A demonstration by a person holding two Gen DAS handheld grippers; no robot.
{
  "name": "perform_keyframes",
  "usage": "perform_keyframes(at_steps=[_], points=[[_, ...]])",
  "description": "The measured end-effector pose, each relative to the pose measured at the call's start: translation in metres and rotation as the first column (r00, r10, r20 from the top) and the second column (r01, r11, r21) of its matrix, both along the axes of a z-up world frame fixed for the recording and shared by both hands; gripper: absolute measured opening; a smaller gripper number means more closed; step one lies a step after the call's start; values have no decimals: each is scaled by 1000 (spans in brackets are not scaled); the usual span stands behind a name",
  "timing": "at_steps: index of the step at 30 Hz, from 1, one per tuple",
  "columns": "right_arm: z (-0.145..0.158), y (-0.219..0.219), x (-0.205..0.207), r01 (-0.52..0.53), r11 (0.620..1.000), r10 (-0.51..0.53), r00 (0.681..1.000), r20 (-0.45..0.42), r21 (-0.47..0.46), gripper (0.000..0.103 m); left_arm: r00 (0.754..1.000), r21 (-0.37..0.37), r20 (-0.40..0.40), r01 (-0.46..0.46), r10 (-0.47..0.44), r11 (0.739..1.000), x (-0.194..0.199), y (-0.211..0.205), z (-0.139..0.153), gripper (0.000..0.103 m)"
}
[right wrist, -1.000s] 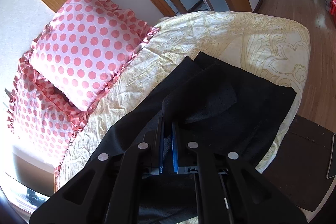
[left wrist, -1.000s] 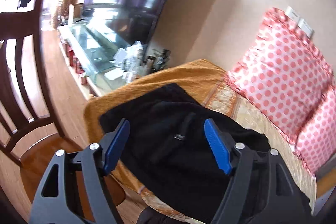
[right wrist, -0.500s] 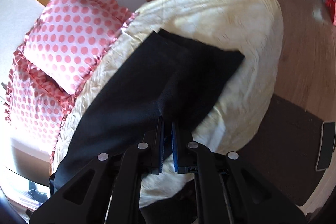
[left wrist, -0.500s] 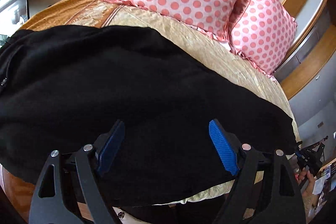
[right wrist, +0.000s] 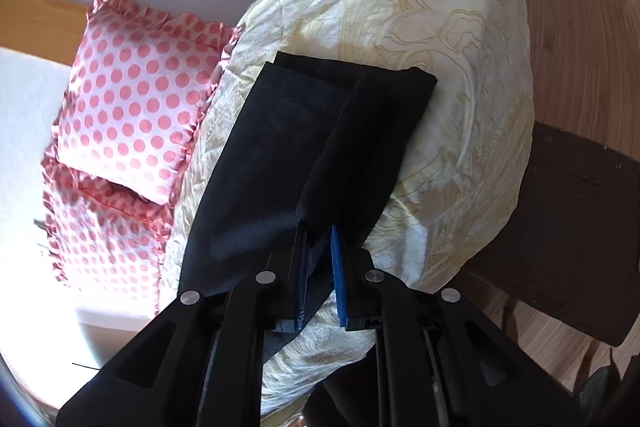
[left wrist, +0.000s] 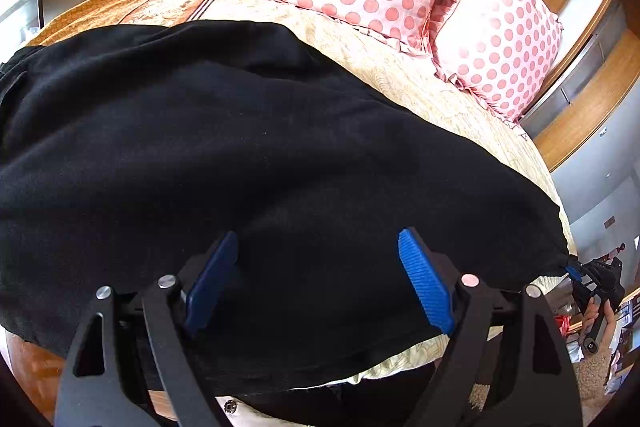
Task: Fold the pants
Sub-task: 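Open the right tool to release the hem and withdraw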
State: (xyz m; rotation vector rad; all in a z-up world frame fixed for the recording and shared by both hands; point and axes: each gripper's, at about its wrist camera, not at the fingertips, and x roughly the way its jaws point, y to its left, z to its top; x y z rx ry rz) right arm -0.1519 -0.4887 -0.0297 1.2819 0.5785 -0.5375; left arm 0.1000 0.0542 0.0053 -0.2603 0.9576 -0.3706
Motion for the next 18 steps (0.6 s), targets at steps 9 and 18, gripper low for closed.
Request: perform_keyframes(at_steps=[9,18], points=[[18,-8,-15,87,991,-88,996,-10,-99,60,1000,14,5,8,-8,1000,1,-3,0,85],[27,-25,-8,110,984,-116,992,-41,-137,50,1000,21,6,13,-13,1000,3,-5,0,87]])
